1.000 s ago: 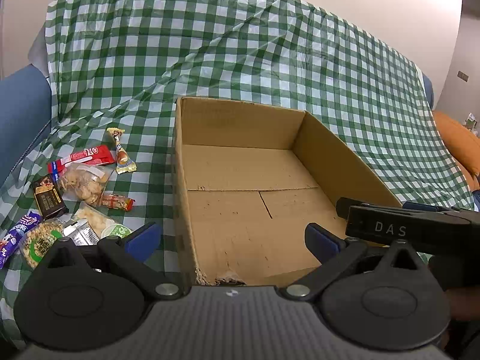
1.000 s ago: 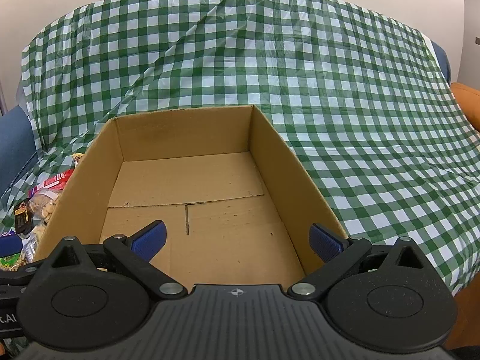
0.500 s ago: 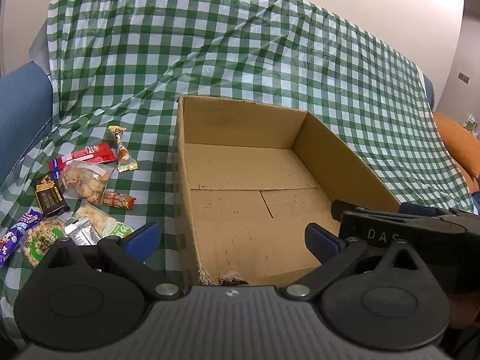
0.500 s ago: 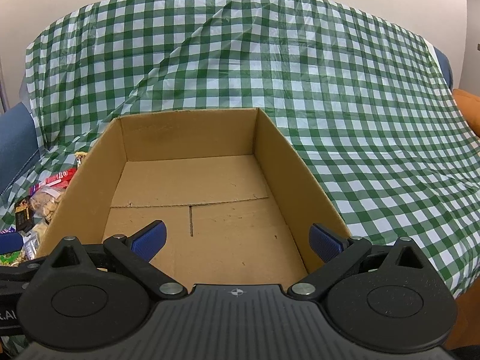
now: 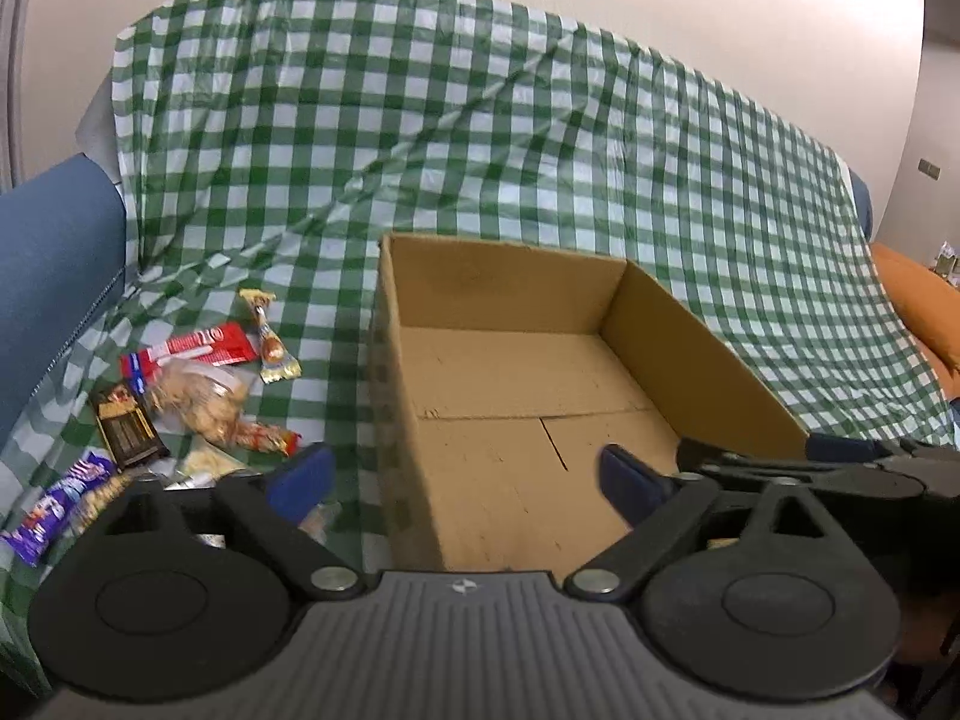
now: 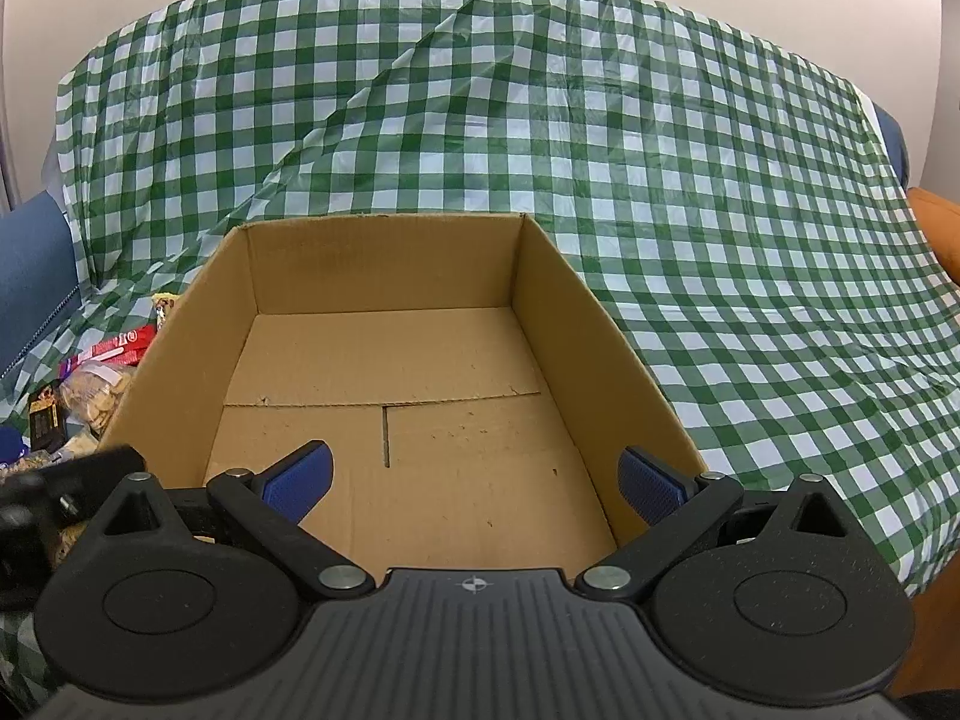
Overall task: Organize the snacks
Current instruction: 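Grasp the purple candy bar with the left tool while the right tool grasps the silver stick pack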
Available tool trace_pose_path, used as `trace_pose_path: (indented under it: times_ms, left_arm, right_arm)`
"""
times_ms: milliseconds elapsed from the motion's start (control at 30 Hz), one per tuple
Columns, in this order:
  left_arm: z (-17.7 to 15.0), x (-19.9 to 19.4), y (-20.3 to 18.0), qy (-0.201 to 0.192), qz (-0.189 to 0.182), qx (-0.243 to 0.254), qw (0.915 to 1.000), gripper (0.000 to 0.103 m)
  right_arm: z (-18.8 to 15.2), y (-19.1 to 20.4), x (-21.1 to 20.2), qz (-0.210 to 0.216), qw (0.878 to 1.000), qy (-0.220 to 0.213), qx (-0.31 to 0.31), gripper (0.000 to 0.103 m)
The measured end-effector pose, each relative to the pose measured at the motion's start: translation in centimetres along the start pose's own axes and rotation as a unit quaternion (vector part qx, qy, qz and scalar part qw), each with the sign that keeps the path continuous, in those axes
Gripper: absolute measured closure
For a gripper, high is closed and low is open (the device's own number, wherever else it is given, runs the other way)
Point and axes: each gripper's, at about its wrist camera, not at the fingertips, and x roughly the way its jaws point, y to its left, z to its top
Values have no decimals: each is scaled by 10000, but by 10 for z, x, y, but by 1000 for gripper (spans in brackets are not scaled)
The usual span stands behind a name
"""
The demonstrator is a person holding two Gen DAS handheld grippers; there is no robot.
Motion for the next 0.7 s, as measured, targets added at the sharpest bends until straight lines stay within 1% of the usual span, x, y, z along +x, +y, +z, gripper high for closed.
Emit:
trace_pose_path:
  times_ms: [67, 100, 133, 167, 200, 233, 300, 333, 367, 400, 433, 467, 500, 533, 567, 600, 667, 700]
  left_arm:
    - [8, -3, 11, 27, -26, 54, 10000, 39]
    - [13, -5, 17, 28, -37, 103, 9999, 45]
    - [19, -7, 24, -3, -5, 183, 9998, 54]
    - [27, -12, 34, -113, 55, 317, 9994, 66]
    - [35, -15, 42, -215, 96, 446, 9987, 70]
    - [42, -17, 53, -294, 140, 591, 9977, 73]
    - [56, -19, 82, -286, 158, 842, 9959, 73]
    - [61, -18, 97, -227, 147, 918, 9954, 73]
    - [65, -18, 117, -100, 118, 968, 9952, 73]
    - [65, -17, 134, 47, 78, 930, 9956, 73]
    - [64, -16, 148, 162, 66, 854, 9962, 73]
    - [59, -13, 166, 277, 117, 719, 9970, 73]
    - [52, -11, 179, 339, 219, 583, 9975, 73]
    - [43, -7, 190, 416, 329, 409, 9978, 73]
    - [30, -1, 204, 573, 451, 108, 9973, 73]
    - [23, 2, 215, 610, 535, -135, 9966, 73]
    - [13, 3, 235, 498, 674, -545, 9950, 73]
    - [10, 6, 243, 574, 721, -698, 9933, 73]
  right_arm:
    - [-1, 0, -1, 9, 10000, -2, 34, 2]
    - [-1, 0, -1, 25, 10000, -3, 58, 2]
    - [-1, 1, -2, 47, 10000, -10, 82, 2]
    - [-2, 2, -3, 71, 9999, -20, 98, 3]
    - [-2, 2, -4, 104, 9999, -22, 111, 4]
    - [-2, 3, -5, 156, 9998, -15, 126, 7]
    - [-3, 6, -8, 327, 9994, -21, 147, 11]
    - [-4, 8, -9, 419, 9990, -46, 139, 15]
    - [-4, 10, -11, 500, 9987, -80, 115, 21]
    - [-4, 12, -12, 599, 9981, -105, 98, 25]
    - [-4, 15, -14, 771, 9969, -134, 104, 32]
    - [-4, 17, -17, 961, 9951, -190, 124, 36]
    - [-3, 20, -20, 1123, 9932, -267, 135, 37]
    - [-3, 25, -23, 1299, 9908, -351, 121, 41]
    - [-3, 31, -26, 1478, 9881, -422, 81, 44]
    - [-3, 38, -30, 1671, 9847, -495, 34, 45]
    - [-7, 54, -36, 2103, 9754, -642, -140, 45]
    - [-10, 64, -38, 2275, 9711, -655, -301, 45]
